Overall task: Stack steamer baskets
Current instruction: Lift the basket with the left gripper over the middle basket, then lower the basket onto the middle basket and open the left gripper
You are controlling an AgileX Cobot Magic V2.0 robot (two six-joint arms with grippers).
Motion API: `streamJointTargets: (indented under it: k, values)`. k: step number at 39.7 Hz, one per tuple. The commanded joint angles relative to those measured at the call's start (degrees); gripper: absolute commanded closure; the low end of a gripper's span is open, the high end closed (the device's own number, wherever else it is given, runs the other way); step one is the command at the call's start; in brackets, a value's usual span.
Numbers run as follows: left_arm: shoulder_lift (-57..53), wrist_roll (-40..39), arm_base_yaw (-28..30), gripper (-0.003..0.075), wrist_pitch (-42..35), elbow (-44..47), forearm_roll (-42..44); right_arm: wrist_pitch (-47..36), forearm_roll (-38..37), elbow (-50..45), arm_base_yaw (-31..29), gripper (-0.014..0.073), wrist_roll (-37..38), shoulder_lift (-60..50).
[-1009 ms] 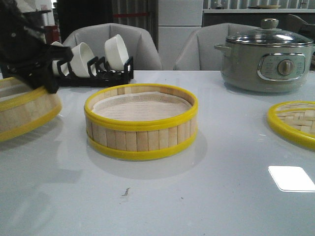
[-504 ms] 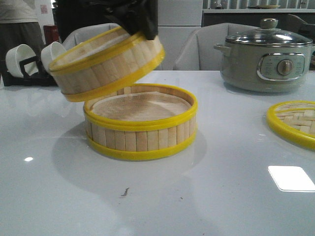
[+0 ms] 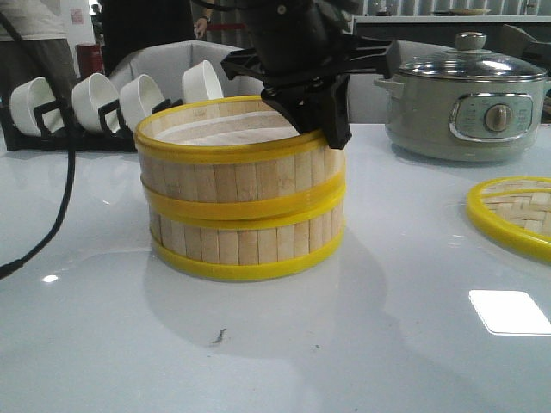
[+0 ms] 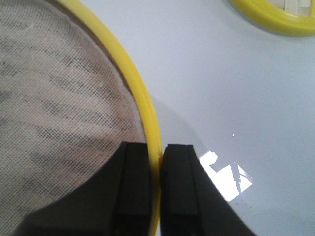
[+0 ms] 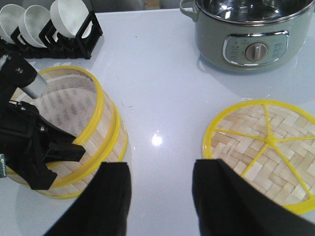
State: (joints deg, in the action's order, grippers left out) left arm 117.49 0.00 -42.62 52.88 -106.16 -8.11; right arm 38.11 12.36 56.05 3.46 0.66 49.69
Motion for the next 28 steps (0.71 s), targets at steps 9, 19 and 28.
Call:
streamJointTargets:
  k: [9, 19, 28]
  values:
    - [-3.0, 0.0, -0.6, 0.0628, -3.0, -2.1, -0.8, -4.6, 0.5, 2.0, -0.2, 0.0183, -0.3, -0.2]
    - [-3.0, 0.0, -0.6, 0.0595, -3.5, -2.1, -0.8, -4.6, 0.5, 2.0, -0.2, 0.0183, -0.3, -0.2]
    - [-3.0, 0.0, -0.6, 0.0384, -3.2, -2.1, -0.3, -4.6, 0.5, 2.0, -0.2, 0.0183, -0.3, -0.2]
